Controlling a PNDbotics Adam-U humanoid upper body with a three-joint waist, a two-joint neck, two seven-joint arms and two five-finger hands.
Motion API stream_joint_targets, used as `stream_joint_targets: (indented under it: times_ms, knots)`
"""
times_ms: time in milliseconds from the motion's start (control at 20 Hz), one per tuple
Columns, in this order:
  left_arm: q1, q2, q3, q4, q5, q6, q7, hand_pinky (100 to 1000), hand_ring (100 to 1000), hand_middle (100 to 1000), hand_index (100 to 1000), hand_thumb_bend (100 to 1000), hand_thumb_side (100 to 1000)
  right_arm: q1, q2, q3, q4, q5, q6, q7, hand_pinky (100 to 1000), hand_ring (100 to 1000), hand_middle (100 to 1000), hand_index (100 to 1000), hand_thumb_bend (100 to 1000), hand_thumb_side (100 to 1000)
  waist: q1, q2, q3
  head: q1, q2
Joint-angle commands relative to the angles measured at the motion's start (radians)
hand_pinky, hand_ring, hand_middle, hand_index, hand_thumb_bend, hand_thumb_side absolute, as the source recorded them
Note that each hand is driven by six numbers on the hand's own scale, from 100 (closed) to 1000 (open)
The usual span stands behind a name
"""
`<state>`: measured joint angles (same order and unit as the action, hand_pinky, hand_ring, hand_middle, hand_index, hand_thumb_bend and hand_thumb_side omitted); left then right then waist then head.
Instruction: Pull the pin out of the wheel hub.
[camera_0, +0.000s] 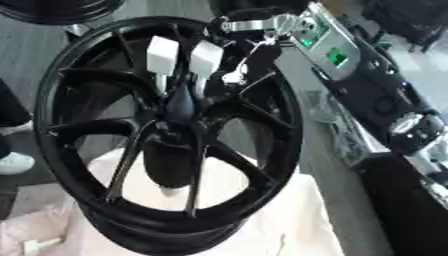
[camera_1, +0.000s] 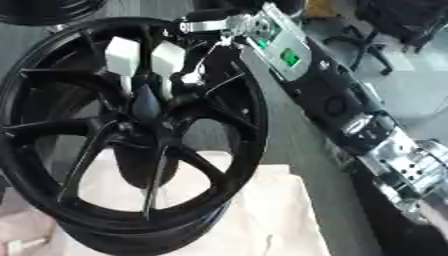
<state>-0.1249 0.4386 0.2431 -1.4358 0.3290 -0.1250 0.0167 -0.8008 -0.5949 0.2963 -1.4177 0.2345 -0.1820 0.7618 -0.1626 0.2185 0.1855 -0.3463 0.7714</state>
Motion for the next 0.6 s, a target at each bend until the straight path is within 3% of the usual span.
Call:
stream_joint_targets:
  times_ms: [50,300,600]
  knots:
    - [-0.006,0.014,0.007,-0.011,-0.003,-0.001,0.000,843,734,687,820,157,886,-0.017,-0.039,-0.014,-0.024,-0.010,0.001,0.007,764,794,798,918,191,271,0.011,-0.011,0.000,-0.007,-0.001]
    - [-0.008,0.013,0.007,-0.012,-0.005,0.000,0.001,843,732,685,821,158,889,-0.014,-0.036,-0.013,-0.018,0.000,0.001,0.015,750,782,769,891,183,223,0.010,-0.007,0.001,-0.009,-0.001]
    - [-0.008,0.013,0.008,-0.012,-0.005,0.000,0.001,844,729,681,820,157,888,-0.012,-0.038,-0.016,-0.010,0.014,-0.002,0.010,729,766,763,889,217,259,0.009,-0.003,0.005,-0.012,-0.001]
